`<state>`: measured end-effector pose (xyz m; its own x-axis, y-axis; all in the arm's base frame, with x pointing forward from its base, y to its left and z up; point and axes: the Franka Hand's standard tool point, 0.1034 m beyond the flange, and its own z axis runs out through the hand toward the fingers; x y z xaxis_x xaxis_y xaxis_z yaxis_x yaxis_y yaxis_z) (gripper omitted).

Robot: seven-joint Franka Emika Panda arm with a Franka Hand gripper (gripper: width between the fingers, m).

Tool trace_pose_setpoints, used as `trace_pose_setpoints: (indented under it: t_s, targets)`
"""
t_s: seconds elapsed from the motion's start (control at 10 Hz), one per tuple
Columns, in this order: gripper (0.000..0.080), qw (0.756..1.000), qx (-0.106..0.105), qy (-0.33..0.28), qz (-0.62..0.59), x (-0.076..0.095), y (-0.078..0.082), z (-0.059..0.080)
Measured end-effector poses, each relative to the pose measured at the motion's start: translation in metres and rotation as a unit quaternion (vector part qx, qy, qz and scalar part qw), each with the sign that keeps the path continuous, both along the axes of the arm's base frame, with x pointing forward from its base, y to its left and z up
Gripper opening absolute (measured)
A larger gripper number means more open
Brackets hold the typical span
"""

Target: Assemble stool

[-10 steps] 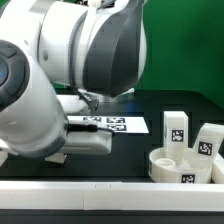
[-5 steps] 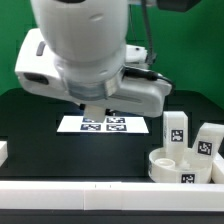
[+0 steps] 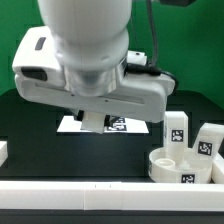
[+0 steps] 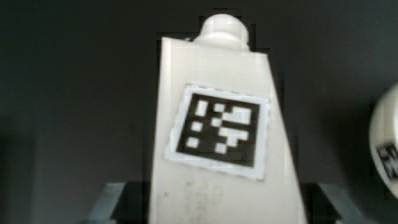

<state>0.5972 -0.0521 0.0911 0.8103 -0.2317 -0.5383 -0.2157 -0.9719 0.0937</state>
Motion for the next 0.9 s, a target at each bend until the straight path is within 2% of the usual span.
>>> trace_pose_setpoints:
  t_s: [0.2, 0.4, 0.7, 0.9]
  targets:
    - [0.0327, 0.997, -0.013, -0.076, -0.011, 0.01, 0.01, 0.011]
    - [0.0327, 0.989, -0.023, -0.143, -0.019, 0.013, 0.028, 0.025]
    - [0.0327, 0.967, -0.035, -0.252, -0.013, 0.026, 0.03, 0.019]
    - [0.0327, 0.944, -0.046, -0.328, -0.007, 0.034, 0.035, 0.018]
